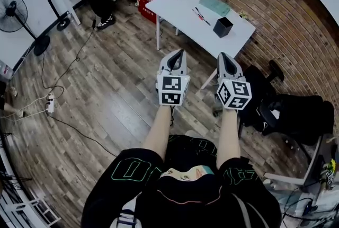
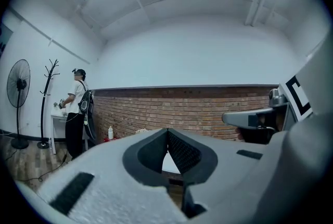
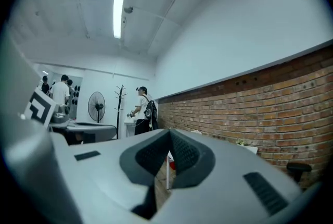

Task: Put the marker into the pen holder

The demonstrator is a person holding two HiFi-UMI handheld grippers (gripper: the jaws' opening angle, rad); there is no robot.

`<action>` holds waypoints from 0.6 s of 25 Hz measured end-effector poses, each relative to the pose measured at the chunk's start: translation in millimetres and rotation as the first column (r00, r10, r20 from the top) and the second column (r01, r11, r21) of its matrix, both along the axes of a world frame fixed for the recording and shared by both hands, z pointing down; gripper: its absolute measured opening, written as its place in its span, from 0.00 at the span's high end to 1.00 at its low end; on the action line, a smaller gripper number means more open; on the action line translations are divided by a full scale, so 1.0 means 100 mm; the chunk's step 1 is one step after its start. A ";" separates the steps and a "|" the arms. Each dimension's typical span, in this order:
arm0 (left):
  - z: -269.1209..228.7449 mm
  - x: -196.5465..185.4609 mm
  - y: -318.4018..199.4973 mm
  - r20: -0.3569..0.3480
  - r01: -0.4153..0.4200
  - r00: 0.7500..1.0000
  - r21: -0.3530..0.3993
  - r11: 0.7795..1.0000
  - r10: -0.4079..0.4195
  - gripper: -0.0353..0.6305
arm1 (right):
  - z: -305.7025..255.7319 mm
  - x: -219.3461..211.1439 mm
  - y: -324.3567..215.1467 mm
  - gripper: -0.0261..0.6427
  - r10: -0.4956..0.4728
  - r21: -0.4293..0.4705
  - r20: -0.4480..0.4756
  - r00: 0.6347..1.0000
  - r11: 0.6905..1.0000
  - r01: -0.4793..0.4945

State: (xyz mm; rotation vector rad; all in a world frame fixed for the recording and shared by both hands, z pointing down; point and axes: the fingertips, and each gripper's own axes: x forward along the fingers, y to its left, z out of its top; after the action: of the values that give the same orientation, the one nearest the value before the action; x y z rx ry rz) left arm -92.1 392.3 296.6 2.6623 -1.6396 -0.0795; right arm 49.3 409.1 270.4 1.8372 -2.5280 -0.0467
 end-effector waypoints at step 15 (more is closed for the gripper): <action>-0.01 0.01 -0.15 -0.038 0.000 0.999 -0.017 1.000 -0.001 0.94 | -0.13 0.20 -0.09 0.95 0.009 0.009 0.023 1.000 1.000 -0.009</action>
State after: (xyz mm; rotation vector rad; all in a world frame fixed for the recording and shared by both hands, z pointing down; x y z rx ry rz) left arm -90.6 377.4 295.5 2.6308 -1.6226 -0.1147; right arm 69.5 400.3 257.1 1.8626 -2.5388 -0.0368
